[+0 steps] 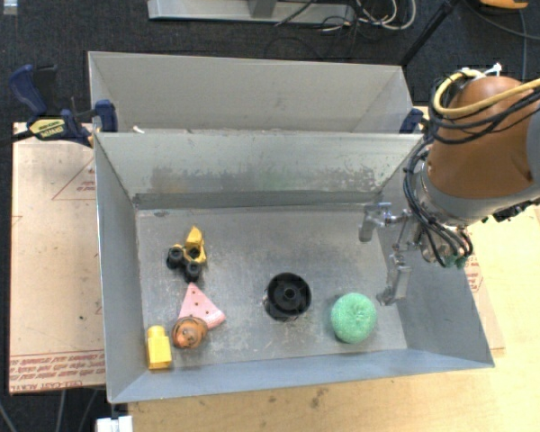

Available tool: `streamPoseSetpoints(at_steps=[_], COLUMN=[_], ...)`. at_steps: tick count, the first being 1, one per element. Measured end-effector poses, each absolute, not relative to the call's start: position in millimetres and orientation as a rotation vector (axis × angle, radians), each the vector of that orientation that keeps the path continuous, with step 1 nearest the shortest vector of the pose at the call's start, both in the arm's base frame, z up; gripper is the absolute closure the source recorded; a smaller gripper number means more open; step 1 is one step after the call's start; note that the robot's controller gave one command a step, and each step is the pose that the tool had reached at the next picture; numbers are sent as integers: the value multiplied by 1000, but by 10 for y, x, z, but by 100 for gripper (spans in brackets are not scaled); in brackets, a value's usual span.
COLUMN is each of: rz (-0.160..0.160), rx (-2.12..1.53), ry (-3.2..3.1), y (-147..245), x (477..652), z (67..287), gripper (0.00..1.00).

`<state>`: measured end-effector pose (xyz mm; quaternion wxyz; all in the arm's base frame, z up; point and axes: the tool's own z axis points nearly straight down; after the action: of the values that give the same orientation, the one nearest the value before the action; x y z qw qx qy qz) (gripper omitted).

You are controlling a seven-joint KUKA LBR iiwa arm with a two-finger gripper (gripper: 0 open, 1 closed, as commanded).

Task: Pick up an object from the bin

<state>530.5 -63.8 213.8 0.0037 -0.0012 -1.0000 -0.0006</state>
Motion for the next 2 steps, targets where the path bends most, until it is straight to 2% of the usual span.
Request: streamPoseSetpoints(at_steps=[1, 2], rz=[0, 0], rx=[0, 234], ry=[-3143, -3136], y=[-635, -302], x=[5321, 5415], z=[2184, 1684], gripper=[0, 0])
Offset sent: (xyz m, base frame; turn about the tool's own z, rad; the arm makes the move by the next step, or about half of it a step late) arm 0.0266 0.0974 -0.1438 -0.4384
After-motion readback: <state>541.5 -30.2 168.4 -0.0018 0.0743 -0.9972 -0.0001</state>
